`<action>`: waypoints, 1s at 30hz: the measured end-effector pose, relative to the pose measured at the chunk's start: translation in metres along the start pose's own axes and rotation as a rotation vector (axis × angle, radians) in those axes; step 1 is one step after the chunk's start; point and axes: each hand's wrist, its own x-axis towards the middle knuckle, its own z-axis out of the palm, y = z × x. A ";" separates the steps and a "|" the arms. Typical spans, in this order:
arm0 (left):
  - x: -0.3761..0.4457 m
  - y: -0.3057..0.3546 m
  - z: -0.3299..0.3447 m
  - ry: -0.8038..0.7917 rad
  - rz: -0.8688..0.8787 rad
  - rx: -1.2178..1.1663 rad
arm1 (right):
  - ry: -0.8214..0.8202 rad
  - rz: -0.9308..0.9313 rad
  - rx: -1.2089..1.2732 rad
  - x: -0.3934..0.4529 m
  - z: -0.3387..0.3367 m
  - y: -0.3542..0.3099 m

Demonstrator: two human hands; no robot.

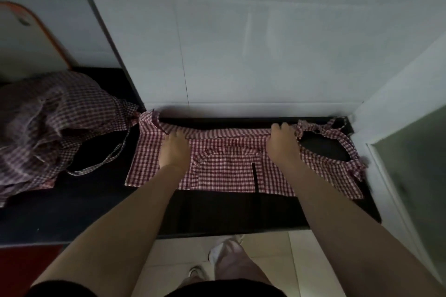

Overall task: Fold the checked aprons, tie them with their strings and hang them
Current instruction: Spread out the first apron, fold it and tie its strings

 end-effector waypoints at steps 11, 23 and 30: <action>-0.089 -0.060 0.047 -0.405 -0.087 0.164 | -0.205 0.093 0.053 -0.125 0.051 0.018; -0.099 -0.041 0.050 -0.020 -0.718 -0.815 | -0.372 1.208 1.217 -0.147 0.048 0.015; -0.078 -0.037 0.061 -0.068 -1.095 -1.366 | -0.392 1.240 1.548 -0.134 0.059 0.029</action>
